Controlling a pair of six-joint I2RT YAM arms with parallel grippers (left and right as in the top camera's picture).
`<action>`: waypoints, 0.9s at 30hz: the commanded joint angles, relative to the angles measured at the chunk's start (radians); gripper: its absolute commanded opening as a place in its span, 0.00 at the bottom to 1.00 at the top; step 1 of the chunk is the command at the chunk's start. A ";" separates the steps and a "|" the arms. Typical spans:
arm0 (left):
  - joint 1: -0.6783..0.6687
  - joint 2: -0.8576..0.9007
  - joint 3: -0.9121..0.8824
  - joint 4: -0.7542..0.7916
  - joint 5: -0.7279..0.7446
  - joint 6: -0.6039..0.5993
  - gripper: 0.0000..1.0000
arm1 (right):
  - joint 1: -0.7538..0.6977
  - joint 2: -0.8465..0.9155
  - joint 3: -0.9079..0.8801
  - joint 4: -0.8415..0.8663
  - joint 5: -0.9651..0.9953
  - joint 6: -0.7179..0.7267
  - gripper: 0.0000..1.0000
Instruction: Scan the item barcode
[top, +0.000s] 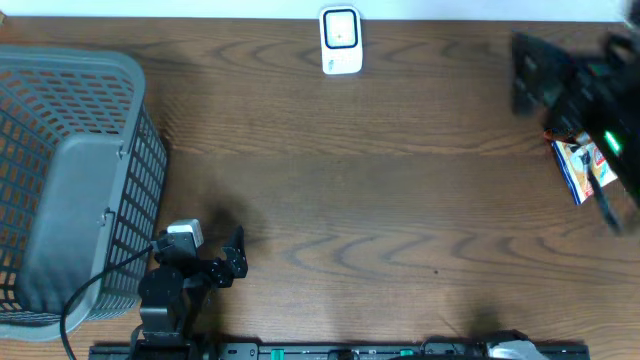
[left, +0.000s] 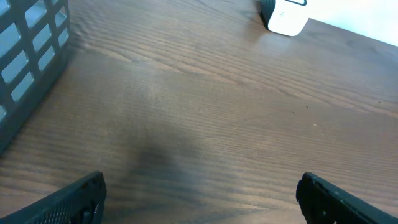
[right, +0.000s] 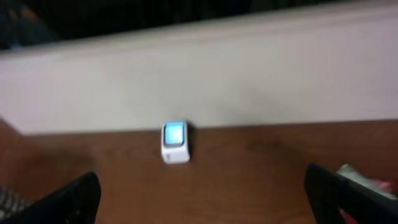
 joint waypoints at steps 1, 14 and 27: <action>-0.003 -0.002 -0.014 -0.015 0.009 -0.010 0.98 | 0.002 -0.088 -0.001 -0.055 0.070 0.010 0.99; -0.003 -0.002 -0.014 -0.015 0.009 -0.010 0.98 | 0.002 -0.283 -0.005 -0.309 0.066 0.033 0.99; -0.003 -0.002 -0.014 -0.015 0.009 -0.010 0.98 | 0.002 -0.287 -0.005 -0.464 0.104 0.021 0.99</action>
